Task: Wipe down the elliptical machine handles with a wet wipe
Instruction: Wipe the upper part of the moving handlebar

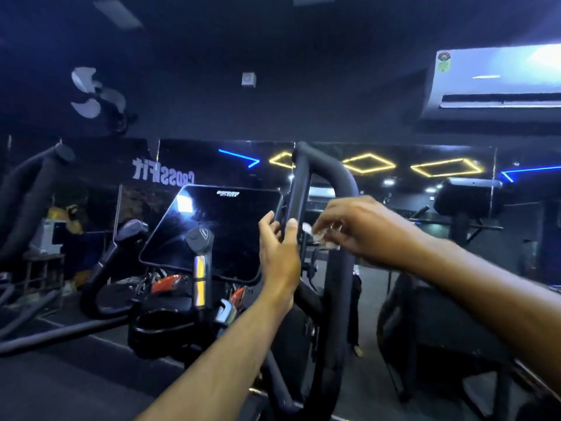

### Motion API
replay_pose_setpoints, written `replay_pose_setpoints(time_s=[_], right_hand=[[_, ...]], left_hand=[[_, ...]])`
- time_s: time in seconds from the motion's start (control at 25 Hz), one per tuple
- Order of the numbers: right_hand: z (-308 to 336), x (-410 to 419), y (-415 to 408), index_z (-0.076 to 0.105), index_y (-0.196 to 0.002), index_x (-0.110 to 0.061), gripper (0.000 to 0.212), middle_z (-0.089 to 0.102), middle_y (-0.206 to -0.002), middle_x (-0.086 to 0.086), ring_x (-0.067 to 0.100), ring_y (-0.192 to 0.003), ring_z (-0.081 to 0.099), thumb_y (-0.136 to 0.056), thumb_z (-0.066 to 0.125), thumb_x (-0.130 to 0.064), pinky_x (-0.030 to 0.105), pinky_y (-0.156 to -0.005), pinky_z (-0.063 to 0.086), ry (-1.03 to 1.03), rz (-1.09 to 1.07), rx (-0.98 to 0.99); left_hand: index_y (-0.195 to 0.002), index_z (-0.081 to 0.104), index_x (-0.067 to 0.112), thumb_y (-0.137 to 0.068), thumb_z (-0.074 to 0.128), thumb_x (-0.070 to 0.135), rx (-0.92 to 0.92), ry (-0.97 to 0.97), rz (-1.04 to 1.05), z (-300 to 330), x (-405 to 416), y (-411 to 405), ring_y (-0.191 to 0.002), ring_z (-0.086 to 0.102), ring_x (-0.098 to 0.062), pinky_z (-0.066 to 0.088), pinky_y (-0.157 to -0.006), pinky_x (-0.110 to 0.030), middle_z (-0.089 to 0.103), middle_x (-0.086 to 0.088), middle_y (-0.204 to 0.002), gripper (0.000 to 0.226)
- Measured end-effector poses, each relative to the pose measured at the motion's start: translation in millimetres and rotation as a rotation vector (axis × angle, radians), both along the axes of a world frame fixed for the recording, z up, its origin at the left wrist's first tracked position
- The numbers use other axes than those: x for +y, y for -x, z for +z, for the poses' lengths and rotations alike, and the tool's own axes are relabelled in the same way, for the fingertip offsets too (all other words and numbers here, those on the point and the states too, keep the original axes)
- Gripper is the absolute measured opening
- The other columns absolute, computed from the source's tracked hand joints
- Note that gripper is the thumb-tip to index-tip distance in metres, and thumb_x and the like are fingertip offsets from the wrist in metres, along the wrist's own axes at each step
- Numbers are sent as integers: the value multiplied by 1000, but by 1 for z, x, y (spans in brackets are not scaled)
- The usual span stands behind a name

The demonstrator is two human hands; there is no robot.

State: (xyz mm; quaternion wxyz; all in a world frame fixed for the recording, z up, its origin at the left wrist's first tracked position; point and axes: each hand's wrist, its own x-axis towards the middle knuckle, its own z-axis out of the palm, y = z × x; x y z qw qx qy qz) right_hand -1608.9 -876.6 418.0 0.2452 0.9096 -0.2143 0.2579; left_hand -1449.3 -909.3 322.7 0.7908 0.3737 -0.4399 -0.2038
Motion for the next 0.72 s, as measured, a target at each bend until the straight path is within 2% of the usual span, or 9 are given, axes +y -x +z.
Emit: replay_pose_setpoints(time_s=[0.12, 0.2, 0.28, 0.32, 0.4, 0.48, 0.56, 0.68, 0.72], right_hand=[[53, -28, -9, 77, -106, -19, 17, 66, -105, -1, 17, -95, 64, -93, 69, -12, 35, -85, 54, 119, 39, -148], [83, -53, -22, 77, -105, -18, 16, 64, -105, 2, 23, -95, 65, -92, 68, -12, 35, -80, 52, 206, 14, -151], [105, -78, -39, 75, -106, -16, 18, 61, -109, 3, 25, -100, 64, -94, 63, -11, 34, -78, 50, 333, -54, -33], [113, -88, -50, 73, -107, -15, 19, 60, -112, 3, 25, -104, 62, -95, 59, -10, 35, -78, 50, 403, -92, 52], [124, -106, -68, 68, -108, -14, 18, 57, -116, 4, 24, -110, 56, -98, 53, -12, 36, -81, 49, 523, -135, 207], [137, -120, -80, 65, -108, -14, 16, 56, -116, 5, 24, -111, 54, -100, 51, -16, 33, -83, 45, 623, -105, 271], [150, -130, -88, 65, -109, -15, 16, 57, -116, 4, 24, -111, 53, -100, 53, -22, 33, -79, 44, 623, -53, 265], [165, -144, -99, 68, -106, -16, 15, 60, -113, 3, 23, -110, 55, -96, 58, -19, 42, -82, 53, 527, 27, 197], [169, -150, -100, 71, -101, -16, 15, 65, -107, 1, 22, -106, 59, -92, 60, -15, 40, -83, 53, 428, 83, 132]], left_hand=[[-145, 45, 29, -96, 68, 38, -244, -114, 17, 64, -15, -13, -115, 61, -18, 51, -102, -40, 61, 4, -132, 55], [-128, 53, 24, -90, 73, 36, -338, -204, 4, 96, -33, -17, -100, 68, -18, 57, -91, -44, 70, -5, -122, 44], [-108, 57, 23, -85, 75, 34, -405, -257, 94, 108, -53, -19, -76, 71, -19, 62, -79, -44, 75, -9, -102, 31], [-102, 58, 23, -85, 74, 34, -446, -268, 169, 108, -58, -19, -70, 71, -20, 64, -76, -44, 76, -8, -95, 26], [-100, 58, 26, -85, 72, 36, -495, -272, 275, 103, -67, -20, -72, 72, -24, 62, -71, -39, 74, -5, -91, 23], [-97, 56, 28, -78, 71, 42, -495, -260, 282, 102, -71, -21, -65, 69, -20, 57, -61, -33, 72, -4, -86, 28], [-95, 56, 26, -65, 66, 48, -474, -229, 281, 102, -77, -24, -55, 65, -21, 58, -59, -39, 74, -5, -80, 38], [-93, 54, 25, -68, 68, 42, -486, -177, 279, 98, -83, -27, -54, 60, -23, 57, -61, -44, 69, -4, -73, 33], [-93, 53, 24, -72, 69, 39, -491, -175, 296, 97, -82, -26, -55, 60, -24, 56, -62, -45, 67, -4, -72, 30]])
